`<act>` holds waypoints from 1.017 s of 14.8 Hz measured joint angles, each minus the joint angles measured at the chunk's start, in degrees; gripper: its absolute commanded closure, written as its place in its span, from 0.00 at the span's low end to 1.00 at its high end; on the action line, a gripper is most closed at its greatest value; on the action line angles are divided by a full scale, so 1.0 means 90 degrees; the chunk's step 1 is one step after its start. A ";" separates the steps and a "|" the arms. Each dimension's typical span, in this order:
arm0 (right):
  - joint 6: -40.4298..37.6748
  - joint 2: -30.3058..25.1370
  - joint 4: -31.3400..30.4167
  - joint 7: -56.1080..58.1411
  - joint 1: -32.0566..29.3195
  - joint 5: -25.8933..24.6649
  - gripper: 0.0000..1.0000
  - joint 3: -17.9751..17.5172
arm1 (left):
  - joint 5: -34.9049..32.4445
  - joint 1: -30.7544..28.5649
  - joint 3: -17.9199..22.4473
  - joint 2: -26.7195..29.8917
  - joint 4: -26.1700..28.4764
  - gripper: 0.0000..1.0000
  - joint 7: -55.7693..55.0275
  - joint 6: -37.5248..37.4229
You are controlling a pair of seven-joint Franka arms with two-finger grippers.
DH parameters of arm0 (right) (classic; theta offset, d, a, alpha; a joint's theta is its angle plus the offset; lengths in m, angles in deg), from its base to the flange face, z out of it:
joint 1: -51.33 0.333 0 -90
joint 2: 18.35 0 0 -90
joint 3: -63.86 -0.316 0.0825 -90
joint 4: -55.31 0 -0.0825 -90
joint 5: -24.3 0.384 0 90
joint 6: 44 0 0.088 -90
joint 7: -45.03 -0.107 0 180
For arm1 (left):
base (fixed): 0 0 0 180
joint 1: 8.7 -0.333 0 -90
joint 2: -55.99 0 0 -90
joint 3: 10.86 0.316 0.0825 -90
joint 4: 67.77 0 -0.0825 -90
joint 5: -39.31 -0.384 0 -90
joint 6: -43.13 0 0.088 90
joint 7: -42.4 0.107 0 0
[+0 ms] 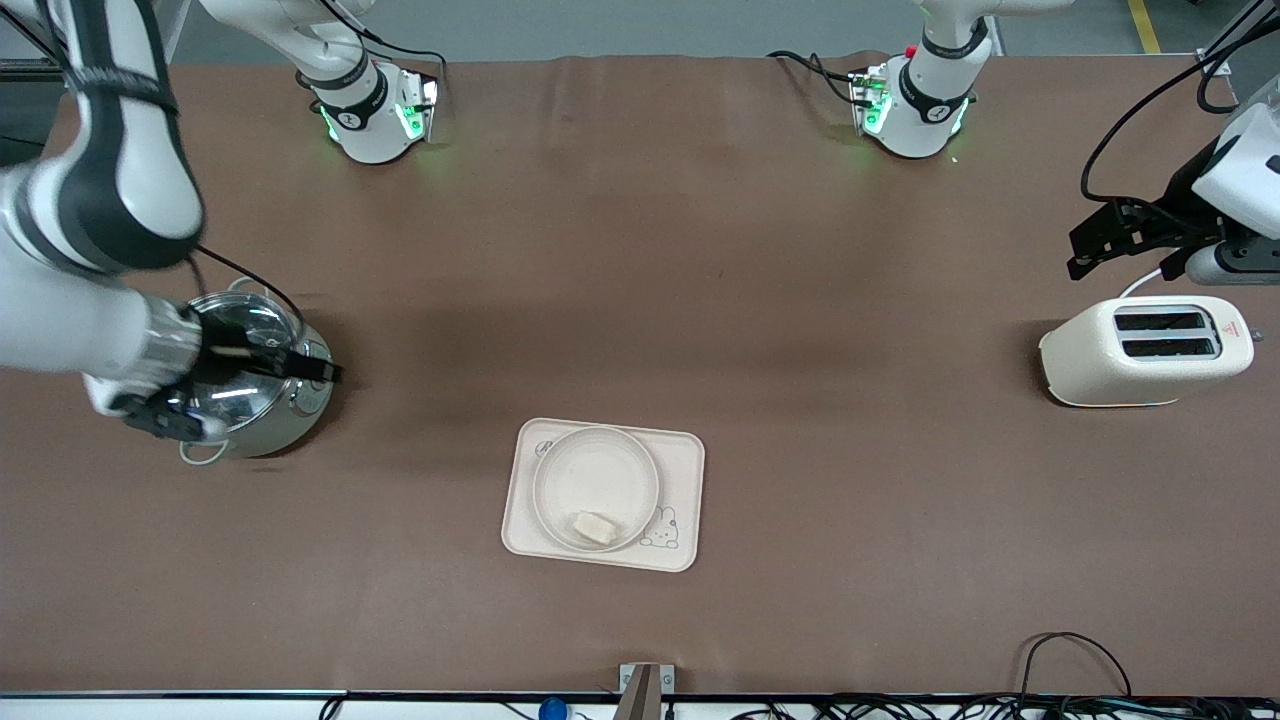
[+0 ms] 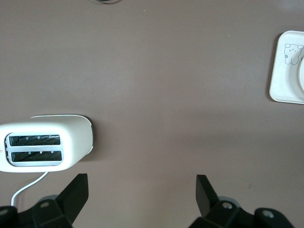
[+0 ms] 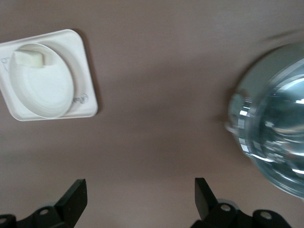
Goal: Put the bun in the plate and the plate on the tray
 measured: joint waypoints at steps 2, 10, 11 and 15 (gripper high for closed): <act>-0.0496 -0.0663 -0.0020 0.0029 -0.0022 -0.0670 0.00 -0.0017 | 0.0000 -0.0006 0.0001 0.0000 -0.0006 0.00 0.0001 -0.0001; -0.1164 -0.2123 -0.0151 0.0814 -0.0657 -0.1789 0.00 -0.0035 | 0.0000 -0.0020 0.0003 0.0000 -0.0012 0.00 0.0001 -0.0002; -0.1164 -0.2123 -0.0163 0.0889 -0.0721 -0.1794 0.00 -0.0033 | 0.0000 -0.0020 0.0003 0.0000 -0.0012 0.00 0.0001 -0.0002; -0.1164 -0.2122 -0.0218 0.0918 -0.0731 -0.1801 0.00 -0.0083 | 0.0000 -0.0020 0.0003 0.0000 -0.0012 0.00 0.0001 -0.0002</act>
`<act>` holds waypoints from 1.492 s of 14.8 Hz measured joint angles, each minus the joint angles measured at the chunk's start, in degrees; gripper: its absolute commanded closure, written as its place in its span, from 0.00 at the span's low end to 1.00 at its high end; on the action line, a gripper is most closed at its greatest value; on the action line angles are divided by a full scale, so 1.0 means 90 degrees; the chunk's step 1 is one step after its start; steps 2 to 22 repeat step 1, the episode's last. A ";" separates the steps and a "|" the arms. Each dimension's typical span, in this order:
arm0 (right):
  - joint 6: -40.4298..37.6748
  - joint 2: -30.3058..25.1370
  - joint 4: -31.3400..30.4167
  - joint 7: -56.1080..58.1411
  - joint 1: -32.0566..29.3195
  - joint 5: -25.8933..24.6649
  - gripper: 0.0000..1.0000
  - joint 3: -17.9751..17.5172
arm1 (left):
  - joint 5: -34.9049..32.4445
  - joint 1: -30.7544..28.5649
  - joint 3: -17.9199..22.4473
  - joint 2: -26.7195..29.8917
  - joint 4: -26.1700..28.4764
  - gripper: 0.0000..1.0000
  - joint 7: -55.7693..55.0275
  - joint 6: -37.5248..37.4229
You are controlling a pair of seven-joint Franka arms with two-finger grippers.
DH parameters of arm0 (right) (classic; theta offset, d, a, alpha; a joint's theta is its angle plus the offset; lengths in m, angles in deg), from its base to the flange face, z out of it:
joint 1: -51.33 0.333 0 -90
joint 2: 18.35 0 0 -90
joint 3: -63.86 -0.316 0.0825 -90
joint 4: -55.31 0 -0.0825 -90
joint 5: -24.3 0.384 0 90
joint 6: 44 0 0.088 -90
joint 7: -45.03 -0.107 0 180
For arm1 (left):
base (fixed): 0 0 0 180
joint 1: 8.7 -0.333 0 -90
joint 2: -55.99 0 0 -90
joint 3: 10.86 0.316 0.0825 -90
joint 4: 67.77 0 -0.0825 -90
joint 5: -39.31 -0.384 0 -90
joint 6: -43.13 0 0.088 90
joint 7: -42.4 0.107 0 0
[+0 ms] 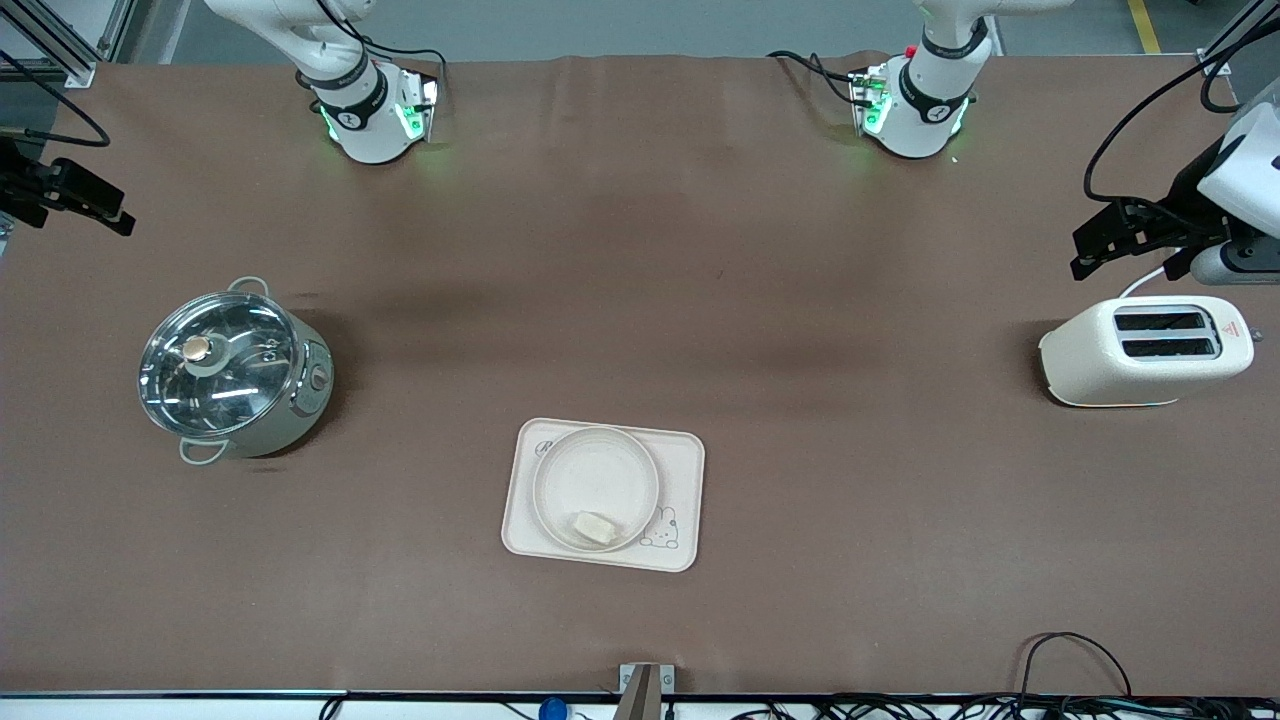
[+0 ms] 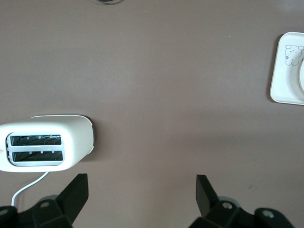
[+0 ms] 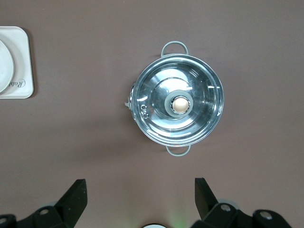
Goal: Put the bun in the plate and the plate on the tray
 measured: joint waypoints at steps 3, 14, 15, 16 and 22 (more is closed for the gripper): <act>0.0000 0.0000 -0.0005 0.0000 0.0000 0.0000 0.00 -0.0004 | 0.0000 0.0000 0.0000 0.0000 0.0000 0.00 0.0000 0.0000; 0.0000 0.0000 -0.0005 0.0000 0.0000 0.0000 0.00 -0.0004 | 0.0000 0.0000 0.0000 0.0000 0.0000 0.00 0.0000 0.0000; 0.0000 0.0000 -0.0005 0.0000 0.0000 0.0000 0.00 -0.0004 | 0.0000 0.0000 0.0000 0.0000 0.0000 0.00 0.0000 0.0000; 0.0000 0.0000 -0.0005 0.0000 0.0000 0.0000 0.00 -0.0004 | 0.0000 0.0000 0.0000 0.0000 0.0000 0.00 0.0000 0.0000; 0.0000 0.0000 -0.0005 0.0000 0.0000 0.0000 0.00 -0.0004 | 0.0000 0.0000 0.0000 0.0000 0.0000 0.00 0.0000 0.0000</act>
